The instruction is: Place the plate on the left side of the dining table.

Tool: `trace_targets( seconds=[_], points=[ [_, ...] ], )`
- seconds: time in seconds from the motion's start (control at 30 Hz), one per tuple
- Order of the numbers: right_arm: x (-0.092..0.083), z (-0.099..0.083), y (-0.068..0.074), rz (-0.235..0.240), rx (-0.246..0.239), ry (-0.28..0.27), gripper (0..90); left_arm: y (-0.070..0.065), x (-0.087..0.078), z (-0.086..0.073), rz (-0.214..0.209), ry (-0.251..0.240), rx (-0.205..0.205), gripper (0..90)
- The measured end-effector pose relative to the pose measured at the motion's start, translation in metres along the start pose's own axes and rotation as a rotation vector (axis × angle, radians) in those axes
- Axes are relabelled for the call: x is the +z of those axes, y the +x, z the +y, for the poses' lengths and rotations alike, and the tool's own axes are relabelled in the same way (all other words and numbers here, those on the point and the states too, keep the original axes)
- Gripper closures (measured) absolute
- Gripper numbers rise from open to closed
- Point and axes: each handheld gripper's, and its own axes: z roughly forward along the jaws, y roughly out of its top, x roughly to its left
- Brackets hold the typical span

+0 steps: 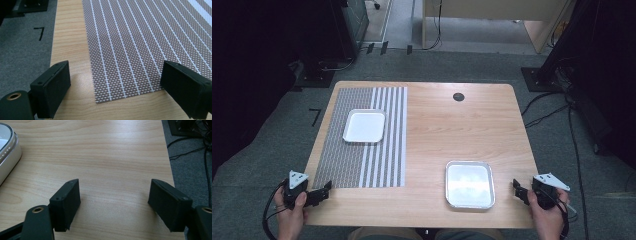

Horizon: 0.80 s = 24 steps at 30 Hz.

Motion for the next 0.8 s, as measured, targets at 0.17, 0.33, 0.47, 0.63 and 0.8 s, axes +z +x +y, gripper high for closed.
trace_targets(
  seconds=[0.17,0.33,0.47,0.63,0.8],
  points=[
    [-0.0006,-0.0007,0.0005,-0.002,0.001,0.0,25.0,0.0,0.0,-0.0001,0.0,0.0,-0.001,9.2],
    [-0.0033,-0.0033,0.0032,-0.009,0.007,-0.001,24.8,0.0001,0.0,-0.0001,0.0,0.0,-0.002,9.2],
    [-0.0039,-0.0039,0.0035,-0.007,0.005,-0.001,24.0,0.0018,0.0011,0.0003,0.016,0.013,-0.024,3.1],
    [-0.0038,-0.0039,0.0035,-0.006,0.003,-0.001,24.0,0.0018,0.0011,0.0002,0.015,0.013,-0.022,2.9],
    [-0.0038,-0.0038,0.0035,-0.006,0.003,0.0,23.8,0.0006,-0.0007,0.0,0.024,0.011,-0.029,5.0]
  ],
)
